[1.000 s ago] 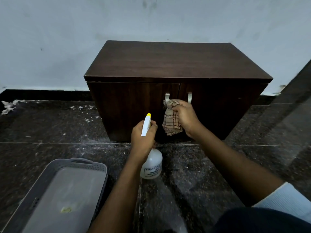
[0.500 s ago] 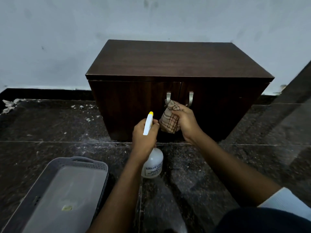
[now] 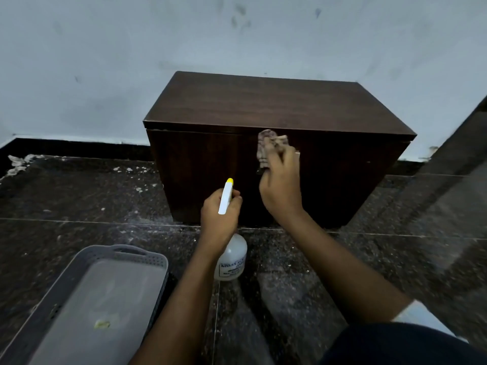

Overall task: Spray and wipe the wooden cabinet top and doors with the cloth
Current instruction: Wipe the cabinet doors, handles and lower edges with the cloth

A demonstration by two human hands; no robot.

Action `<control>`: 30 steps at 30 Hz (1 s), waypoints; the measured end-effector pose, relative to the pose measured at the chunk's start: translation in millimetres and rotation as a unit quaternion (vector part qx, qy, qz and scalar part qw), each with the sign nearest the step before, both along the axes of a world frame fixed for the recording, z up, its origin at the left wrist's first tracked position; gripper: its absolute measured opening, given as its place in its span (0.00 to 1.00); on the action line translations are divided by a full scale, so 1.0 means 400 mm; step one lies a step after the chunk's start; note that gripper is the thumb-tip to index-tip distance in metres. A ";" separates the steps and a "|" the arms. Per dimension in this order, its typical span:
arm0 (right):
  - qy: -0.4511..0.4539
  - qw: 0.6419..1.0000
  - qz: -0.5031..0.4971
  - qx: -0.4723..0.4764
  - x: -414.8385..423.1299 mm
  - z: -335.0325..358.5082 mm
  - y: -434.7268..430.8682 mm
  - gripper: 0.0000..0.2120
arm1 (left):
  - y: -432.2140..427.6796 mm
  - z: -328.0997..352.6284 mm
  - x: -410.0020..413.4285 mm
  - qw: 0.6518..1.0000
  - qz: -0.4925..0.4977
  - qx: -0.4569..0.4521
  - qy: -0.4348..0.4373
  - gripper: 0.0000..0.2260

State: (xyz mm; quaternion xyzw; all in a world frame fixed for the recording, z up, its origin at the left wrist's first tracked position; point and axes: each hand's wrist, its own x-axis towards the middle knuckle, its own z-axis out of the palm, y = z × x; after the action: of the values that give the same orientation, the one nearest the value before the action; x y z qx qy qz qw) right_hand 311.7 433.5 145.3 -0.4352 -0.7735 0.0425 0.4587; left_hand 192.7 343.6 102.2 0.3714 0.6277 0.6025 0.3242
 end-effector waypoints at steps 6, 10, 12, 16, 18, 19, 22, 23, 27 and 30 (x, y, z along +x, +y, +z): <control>-0.282 0.958 0.002 -0.045 0.021 -0.133 -0.012 0.28 | -0.007 0.027 0.005 1.000 -0.011 0.013 -0.002 0.07; -0.096 0.987 0.007 -0.131 0.076 -0.142 -0.044 0.23 | -0.009 0.025 0.004 1.000 -0.012 0.018 -0.011 0.07; 0.045 0.998 0.014 -0.050 0.071 -0.070 -0.053 0.26 | -0.009 0.021 0.002 1.000 -0.011 0.016 -0.011 0.07; 0.012 0.980 -0.023 0.195 0.032 0.071 -0.023 0.23 | -0.006 0.017 0.000 1.000 0.004 0.009 -0.010 0.07; -0.169 0.954 -0.038 0.244 0.020 0.073 0.023 0.23 | -0.008 0.022 0.000 1.000 0.003 0.009 -0.012 0.07; -0.262 0.935 -0.037 0.238 0.023 0.055 0.045 0.23 | -0.009 0.024 0.001 1.000 0.001 0.008 -0.013 0.06; -0.360 0.918 -0.020 0.162 0.058 0.011 0.080 0.23 | -0.007 0.039 -0.003 1.000 -0.005 0.011 -0.017 0.05; -0.339 0.928 -0.033 0.148 0.075 0.009 0.084 0.23 | -0.005 0.045 -0.006 1.000 -0.007 0.016 -0.016 0.05; -0.215 0.964 -0.125 0.095 0.128 0.015 0.082 0.23 | -0.007 0.068 -0.009 0.999 -0.016 0.035 -0.014 0.05; -0.155 0.976 -0.144 0.057 0.108 0.016 0.059 0.24 | -0.005 0.074 0.001 0.999 -0.018 0.036 -0.010 0.06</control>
State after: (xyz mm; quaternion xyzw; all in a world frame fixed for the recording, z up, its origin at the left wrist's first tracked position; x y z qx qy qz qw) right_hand 355.0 457.2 151.9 -0.5166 -0.7653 -0.1367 0.3588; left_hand 192.9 341.7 132.0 0.3883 0.5957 0.6220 0.3278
